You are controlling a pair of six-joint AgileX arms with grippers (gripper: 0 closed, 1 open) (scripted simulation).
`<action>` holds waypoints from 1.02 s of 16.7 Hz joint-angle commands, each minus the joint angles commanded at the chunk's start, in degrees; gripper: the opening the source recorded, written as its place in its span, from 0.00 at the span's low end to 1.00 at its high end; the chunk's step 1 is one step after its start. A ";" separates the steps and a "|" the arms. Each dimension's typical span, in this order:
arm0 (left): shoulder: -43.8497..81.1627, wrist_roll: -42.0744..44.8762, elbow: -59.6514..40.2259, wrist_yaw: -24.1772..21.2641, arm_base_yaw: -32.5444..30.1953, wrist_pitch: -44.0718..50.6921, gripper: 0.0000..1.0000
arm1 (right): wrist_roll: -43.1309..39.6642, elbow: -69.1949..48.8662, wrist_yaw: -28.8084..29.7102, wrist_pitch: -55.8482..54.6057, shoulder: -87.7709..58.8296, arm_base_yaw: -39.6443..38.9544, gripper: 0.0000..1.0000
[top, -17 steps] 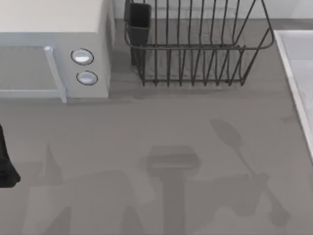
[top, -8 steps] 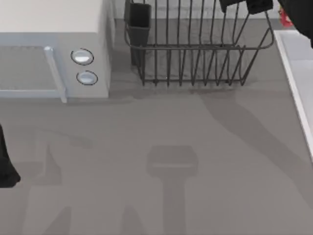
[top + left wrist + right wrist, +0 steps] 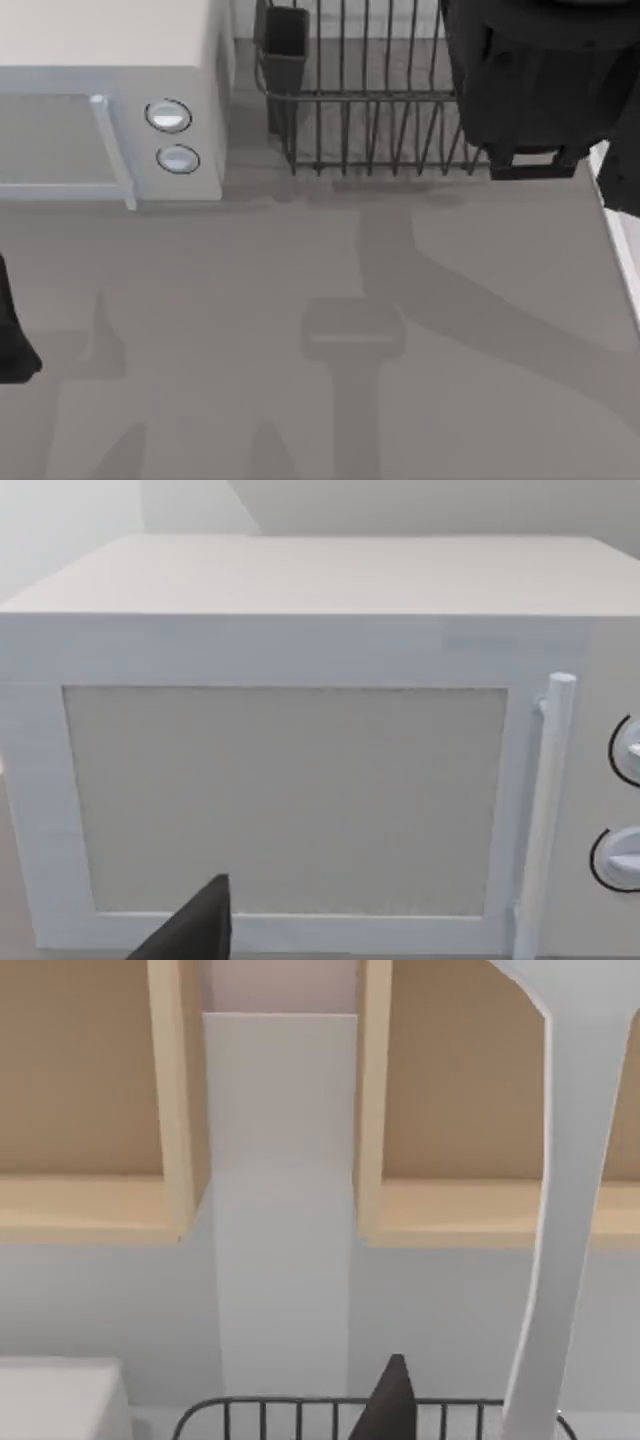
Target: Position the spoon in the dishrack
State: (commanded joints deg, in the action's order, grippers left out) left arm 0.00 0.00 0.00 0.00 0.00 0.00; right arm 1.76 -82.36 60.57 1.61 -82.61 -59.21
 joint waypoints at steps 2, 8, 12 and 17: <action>0.00 0.00 0.00 0.00 0.00 0.00 1.00 | 0.05 0.00 0.24 -0.26 0.03 -0.25 0.00; 0.00 0.00 0.00 0.00 0.00 0.00 1.00 | 0.10 0.17 -1.13 -2.24 -2.30 1.22 0.00; 0.00 0.00 0.00 0.00 0.00 0.00 1.00 | -0.10 1.15 -6.70 -13.05 -11.94 6.74 0.00; 0.00 0.00 0.00 0.00 0.00 0.00 1.00 | -0.43 3.88 -16.27 -32.38 -26.60 16.52 0.00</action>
State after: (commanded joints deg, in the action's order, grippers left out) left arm 0.00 0.00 0.00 0.00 0.00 0.00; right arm 1.33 -78.48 44.31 -30.78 -109.22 -42.69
